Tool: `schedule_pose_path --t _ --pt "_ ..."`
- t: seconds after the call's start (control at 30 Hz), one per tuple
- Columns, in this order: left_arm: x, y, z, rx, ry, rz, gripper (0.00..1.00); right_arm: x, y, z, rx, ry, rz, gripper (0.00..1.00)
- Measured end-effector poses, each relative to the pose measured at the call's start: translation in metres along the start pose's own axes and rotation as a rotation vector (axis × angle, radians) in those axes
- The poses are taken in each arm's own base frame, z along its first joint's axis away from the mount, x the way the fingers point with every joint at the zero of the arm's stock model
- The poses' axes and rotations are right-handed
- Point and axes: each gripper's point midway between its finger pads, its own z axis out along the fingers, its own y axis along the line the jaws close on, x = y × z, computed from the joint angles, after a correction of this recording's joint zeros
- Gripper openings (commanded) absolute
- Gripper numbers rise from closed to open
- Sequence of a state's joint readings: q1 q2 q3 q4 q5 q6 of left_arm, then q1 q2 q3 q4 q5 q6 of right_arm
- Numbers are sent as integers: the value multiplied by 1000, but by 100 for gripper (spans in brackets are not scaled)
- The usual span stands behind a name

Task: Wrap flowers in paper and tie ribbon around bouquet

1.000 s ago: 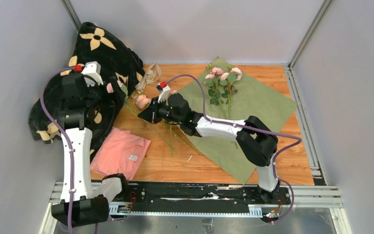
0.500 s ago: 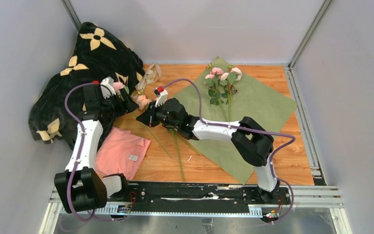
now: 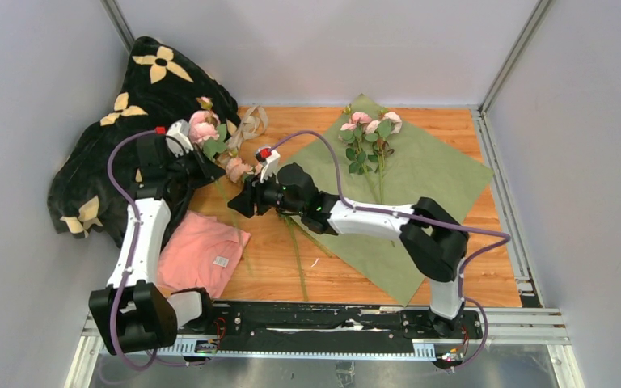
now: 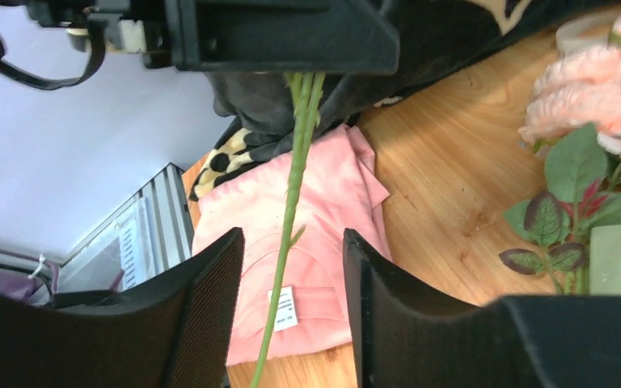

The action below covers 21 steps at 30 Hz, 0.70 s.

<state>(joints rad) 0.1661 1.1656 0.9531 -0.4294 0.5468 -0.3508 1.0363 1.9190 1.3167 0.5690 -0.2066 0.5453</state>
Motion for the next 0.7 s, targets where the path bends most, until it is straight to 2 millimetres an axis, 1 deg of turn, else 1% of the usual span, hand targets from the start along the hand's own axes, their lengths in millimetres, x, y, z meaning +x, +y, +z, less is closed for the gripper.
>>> schedule_pose_path --t 0.03,0.1,0.2,0.3,0.33,0.37,0.4,0.47,0.5,0.53,0.57,0.6,0.63,0.67,0.7 --pt "-8 -5 -4 10 -25 18 0 -6 4 -7 -2 3 -33 62" --pt "-24 -20 -14 43 -77 57 0 -19 13 -18 -11 3 -83 63" --pt "-45 -55 -32 126 -163 131 0 -43 31 -34 -43 -7 -159 63" --pt "-52 -92 -47 230 -206 180 0 -60 44 -36 -75 -17 -208 63" --pt "-54 -101 -50 257 -211 186 0 -61 45 -35 -78 -15 -213 61" --pt "-55 -108 -52 280 -212 188 0 -61 46 -35 -83 -10 -216 55" --pt "-55 -112 -53 291 -213 187 0 -59 46 -34 -86 -5 -218 46" --pt "-54 -117 -54 309 -206 177 0 -53 43 -31 -84 15 -219 10" --pt "-53 -118 -54 316 -202 171 0 -49 40 -29 -80 27 -215 1" --pt "-51 -120 -54 323 -195 164 0 -44 36 -27 -71 41 -204 0" --pt "-49 -121 -54 330 -182 155 11 -42 32 -27 -55 45 -195 0" --pt "-48 -121 -54 331 -180 153 42 -42 28 -27 -43 47 -189 0" --pt "-48 -121 -54 330 -180 151 66 -44 25 -28 -34 45 -185 0" --pt "-49 -120 -53 327 -181 153 81 -46 21 -29 -22 40 -181 0" --pt "-49 -119 -52 321 -182 149 89 -45 16 -32 -7 45 -175 0"
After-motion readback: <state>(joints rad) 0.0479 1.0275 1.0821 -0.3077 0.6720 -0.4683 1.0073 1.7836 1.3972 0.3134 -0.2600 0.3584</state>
